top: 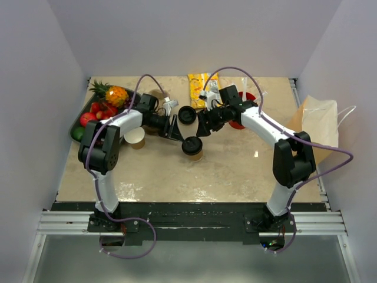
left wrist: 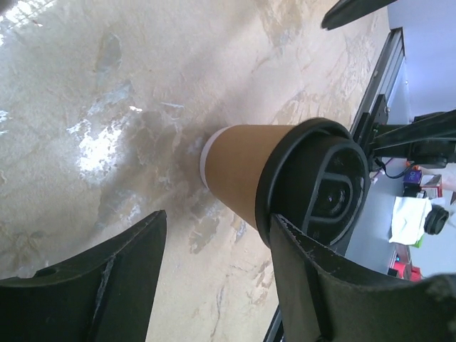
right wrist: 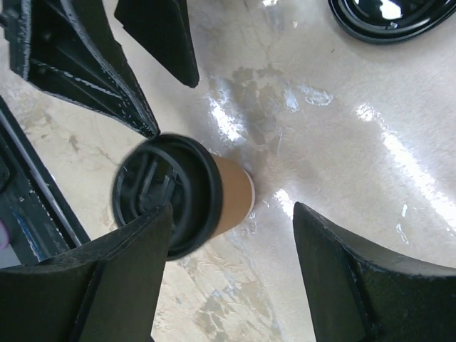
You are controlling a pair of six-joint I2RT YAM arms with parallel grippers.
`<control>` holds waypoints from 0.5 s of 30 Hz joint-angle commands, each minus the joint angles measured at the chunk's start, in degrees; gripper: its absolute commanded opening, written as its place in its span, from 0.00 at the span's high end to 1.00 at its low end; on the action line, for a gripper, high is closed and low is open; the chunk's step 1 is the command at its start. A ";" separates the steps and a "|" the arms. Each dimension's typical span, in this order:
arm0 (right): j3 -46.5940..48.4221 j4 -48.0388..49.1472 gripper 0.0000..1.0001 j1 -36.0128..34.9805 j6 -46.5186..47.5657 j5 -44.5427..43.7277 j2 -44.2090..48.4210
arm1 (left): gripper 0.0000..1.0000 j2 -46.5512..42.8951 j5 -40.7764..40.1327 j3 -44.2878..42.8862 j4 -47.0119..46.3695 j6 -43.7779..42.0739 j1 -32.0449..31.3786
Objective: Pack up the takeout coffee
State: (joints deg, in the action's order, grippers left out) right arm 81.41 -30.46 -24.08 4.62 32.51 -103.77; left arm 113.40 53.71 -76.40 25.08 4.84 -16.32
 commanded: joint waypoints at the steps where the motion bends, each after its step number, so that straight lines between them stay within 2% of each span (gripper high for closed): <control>1: -0.63 -0.83 0.27 -0.01 2.32 1.06 4.01 | 0.36 -5.56 2.35 0.64 -3.37 -1.94 -0.12; 9: -1.34 0.57 0.29 1.66 -0.31 3.34 3.22 | 0.36 -7.93 5.96 -0.59 -3.74 -1.06 -0.12; 12: -0.64 1.10 0.34 4.29 -1.46 3.44 2.96 | 0.35 -9.78 6.41 0.20 1.78 -7.19 -0.12; 15: -0.20 -0.21 0.38 5.09 0.29 1.25 2.52 | 0.38 -11.62 4.04 2.04 8.39 -18.52 -0.12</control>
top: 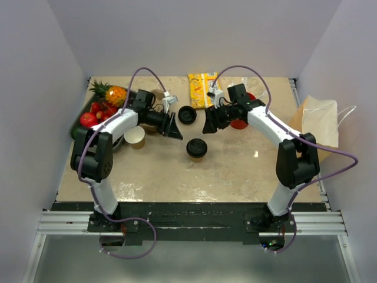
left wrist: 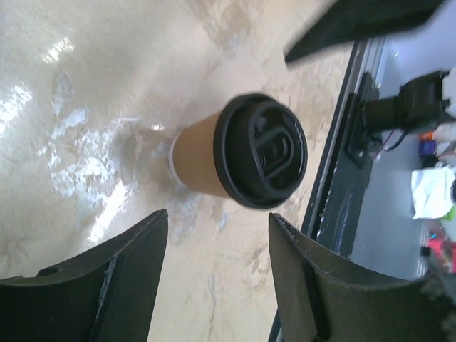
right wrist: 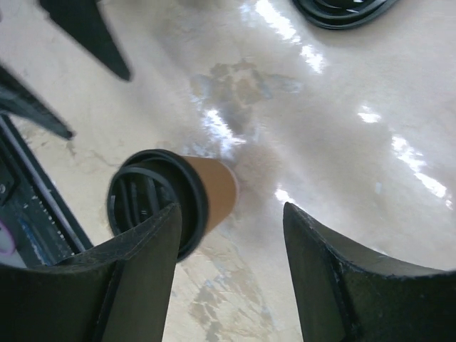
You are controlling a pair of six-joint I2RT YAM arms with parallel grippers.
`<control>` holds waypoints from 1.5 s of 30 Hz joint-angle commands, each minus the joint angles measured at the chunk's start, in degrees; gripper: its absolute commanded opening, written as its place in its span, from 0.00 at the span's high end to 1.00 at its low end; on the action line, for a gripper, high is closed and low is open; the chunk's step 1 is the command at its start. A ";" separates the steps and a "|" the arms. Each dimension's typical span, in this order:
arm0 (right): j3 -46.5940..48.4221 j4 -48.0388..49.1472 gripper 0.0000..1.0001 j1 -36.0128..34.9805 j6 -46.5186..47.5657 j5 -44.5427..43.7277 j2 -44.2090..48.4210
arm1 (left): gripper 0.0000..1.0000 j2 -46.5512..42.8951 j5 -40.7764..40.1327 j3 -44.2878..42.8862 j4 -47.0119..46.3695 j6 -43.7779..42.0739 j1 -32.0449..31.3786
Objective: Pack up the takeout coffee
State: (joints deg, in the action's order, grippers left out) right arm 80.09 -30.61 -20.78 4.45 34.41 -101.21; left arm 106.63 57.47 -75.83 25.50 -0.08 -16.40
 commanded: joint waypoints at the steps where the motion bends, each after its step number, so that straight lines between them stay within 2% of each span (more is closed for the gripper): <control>1: 0.86 -0.24 0.39 1.79 1.34 -1.27 -0.04 | 0.38 -5.98 -1.12 3.65 8.60 -18.07 -0.03; 5: -1.16 0.55 0.45 1.70 0.92 -2.51 -0.83 | 0.48 -6.53 -0.61 8.07 6.85 -17.68 -0.64; 7: -1.61 1.25 0.46 1.70 0.04 -2.16 -1.27 | 0.58 -5.74 2.71 9.99 5.36 -13.75 -1.26; 12: -2.66 4.94 0.47 1.62 -4.00 -0.93 -3.11 | 0.83 -4.68 8.35 16.41 -8.69 -4.16 -3.89; 15: -2.93 6.79 0.47 1.61 -7.26 -0.05 -4.52 | 0.90 -2.14 10.99 18.53 -16.95 3.14 -6.44; 20: -3.80 7.50 0.47 1.61 -8.40 -0.31 -5.84 | 0.90 1.82 10.91 18.53 -30.13 13.60 -7.42; 24: -5.47 6.36 0.47 1.18 -8.40 -0.57 -5.14 | 0.89 4.11 7.75 15.02 -31.38 15.54 -6.19; 34: -10.84 5.21 0.44 1.09 -6.91 -2.07 -2.42 | 0.85 9.82 5.81 5.97 -31.56 17.39 -2.32; 37: -9.88 2.50 0.43 1.09 -4.72 -2.86 -1.62 | 0.79 9.48 3.44 4.73 -26.76 17.83 -1.53; 41: -8.03 -0.85 0.42 3.01 -1.28 -1.11 -0.92 | 0.60 4.56 1.51 8.76 -20.24 17.31 0.84; 45: -6.88 -0.94 0.40 5.65 -2.16 0.83 -1.27 | 0.53 1.92 -0.69 8.16 -11.37 12.03 3.22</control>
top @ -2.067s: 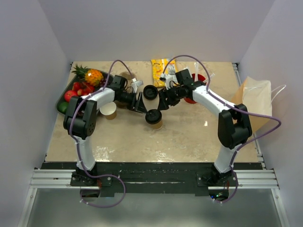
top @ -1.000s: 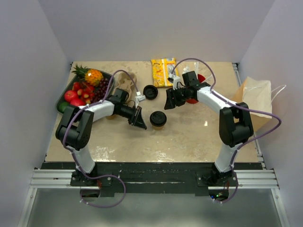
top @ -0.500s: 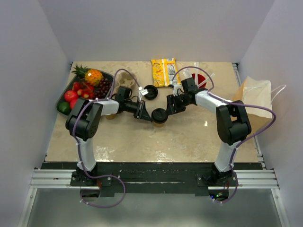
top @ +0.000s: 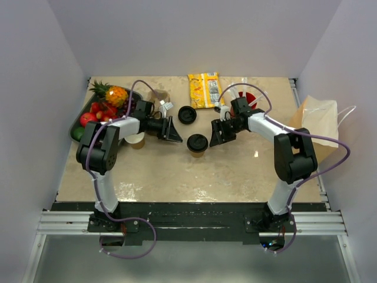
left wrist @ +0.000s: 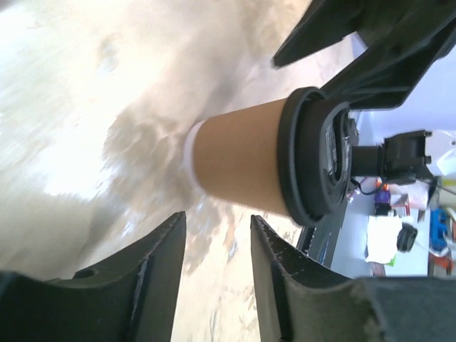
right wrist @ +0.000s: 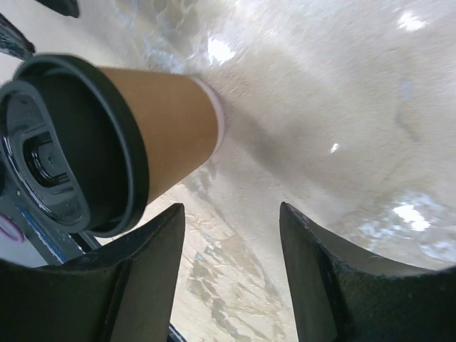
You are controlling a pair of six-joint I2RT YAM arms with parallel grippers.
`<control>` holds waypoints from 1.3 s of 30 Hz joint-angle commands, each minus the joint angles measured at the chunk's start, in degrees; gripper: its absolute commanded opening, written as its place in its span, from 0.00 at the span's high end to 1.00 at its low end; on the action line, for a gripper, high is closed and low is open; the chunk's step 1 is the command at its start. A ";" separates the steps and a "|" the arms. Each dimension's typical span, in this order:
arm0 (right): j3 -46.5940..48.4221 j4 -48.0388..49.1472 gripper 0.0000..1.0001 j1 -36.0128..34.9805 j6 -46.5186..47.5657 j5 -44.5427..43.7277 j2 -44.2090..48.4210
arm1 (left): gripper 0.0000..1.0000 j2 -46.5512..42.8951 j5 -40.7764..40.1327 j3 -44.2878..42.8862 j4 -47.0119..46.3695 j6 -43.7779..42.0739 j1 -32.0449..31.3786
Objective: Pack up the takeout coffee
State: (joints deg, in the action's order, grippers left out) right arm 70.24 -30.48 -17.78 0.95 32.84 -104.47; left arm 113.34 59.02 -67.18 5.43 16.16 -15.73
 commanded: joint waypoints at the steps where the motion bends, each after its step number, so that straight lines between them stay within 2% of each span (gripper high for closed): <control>1: 3.15 -0.90 0.39 2.84 1.07 3.10 1.98 | 0.52 -4.79 -2.16 -0.76 8.89 -4.21 2.98; 6: 2.36 1.03 0.34 3.54 0.10 12.57 2.60 | 0.48 -4.80 2.66 -2.61 4.25 -0.89 3.51; 13: 2.97 -0.46 0.25 3.54 2.30 18.48 2.43 | 0.43 -2.77 5.66 -4.45 1.78 1.59 2.72; 17: 2.45 -0.11 0.25 3.54 1.69 18.05 2.25 | 0.42 -2.86 7.60 -4.72 2.56 0.28 1.40; 27: 4.64 1.91 0.26 3.54 -0.51 16.29 0.05 | 0.43 0.48 6.98 -7.44 10.21 -4.12 -0.71; 39: 5.35 3.58 0.27 3.54 -3.85 14.97 -2.76 | 0.43 1.45 6.01 -7.88 13.46 -6.85 -2.38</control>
State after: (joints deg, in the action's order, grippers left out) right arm 73.43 -28.25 -14.13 -2.02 48.05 -106.63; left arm 113.78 64.12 -72.99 17.54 11.05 -17.67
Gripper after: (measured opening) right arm 0.731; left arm 0.573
